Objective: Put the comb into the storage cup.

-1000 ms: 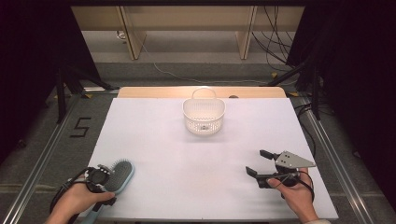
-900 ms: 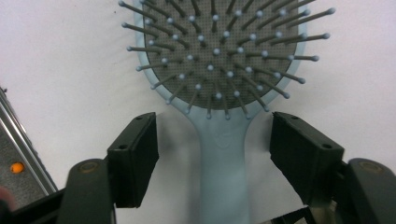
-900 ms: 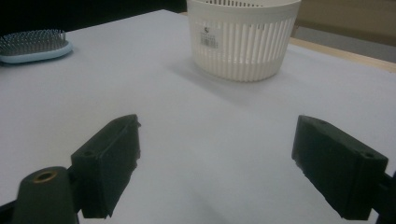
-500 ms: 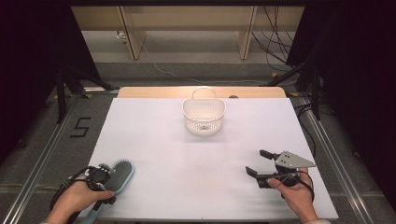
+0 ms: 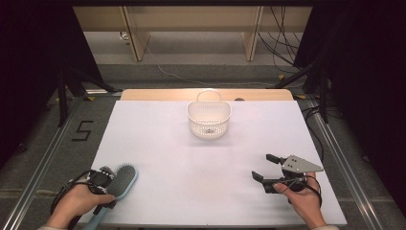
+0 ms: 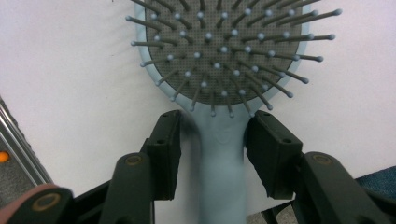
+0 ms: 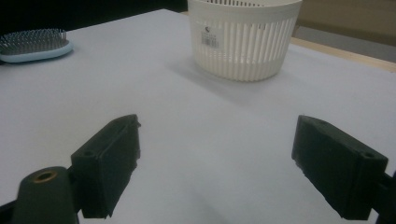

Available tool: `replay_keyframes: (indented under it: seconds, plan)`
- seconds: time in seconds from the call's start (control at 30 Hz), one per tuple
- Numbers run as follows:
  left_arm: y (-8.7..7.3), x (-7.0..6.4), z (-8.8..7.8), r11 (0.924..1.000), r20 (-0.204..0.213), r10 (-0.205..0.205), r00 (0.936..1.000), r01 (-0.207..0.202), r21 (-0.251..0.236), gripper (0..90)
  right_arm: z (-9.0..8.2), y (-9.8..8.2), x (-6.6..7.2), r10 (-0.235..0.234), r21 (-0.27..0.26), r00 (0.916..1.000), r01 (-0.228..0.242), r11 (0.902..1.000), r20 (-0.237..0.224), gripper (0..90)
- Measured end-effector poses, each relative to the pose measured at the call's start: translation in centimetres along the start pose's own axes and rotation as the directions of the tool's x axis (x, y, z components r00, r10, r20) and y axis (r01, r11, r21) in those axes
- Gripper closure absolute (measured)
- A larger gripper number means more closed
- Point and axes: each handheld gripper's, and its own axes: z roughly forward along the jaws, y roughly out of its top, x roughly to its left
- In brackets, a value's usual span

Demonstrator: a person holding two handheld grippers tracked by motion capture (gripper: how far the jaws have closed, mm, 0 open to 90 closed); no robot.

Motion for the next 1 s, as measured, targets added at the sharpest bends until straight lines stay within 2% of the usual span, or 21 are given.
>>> replay_keyframes:
  seconds: [0.47, 1.0]
  plan:
    - [0.53, -0.01, 0.01, 0.9985, 0.007, -0.038, 0.9993, 0.037, 0.041, 63.6, 0.02, 0.04, 0.07, 0.000, -0.002, 1.0000, 0.000, 1.0000, -0.002, 15.9]
    - [0.55, 0.00, -0.01, 0.9984, 0.003, -0.032, 0.9995, 0.032, 0.046, 67.4, 0.05, 0.02, 0.05, -0.001, 0.005, 1.0000, 0.001, 1.0000, -0.002, 15.8]
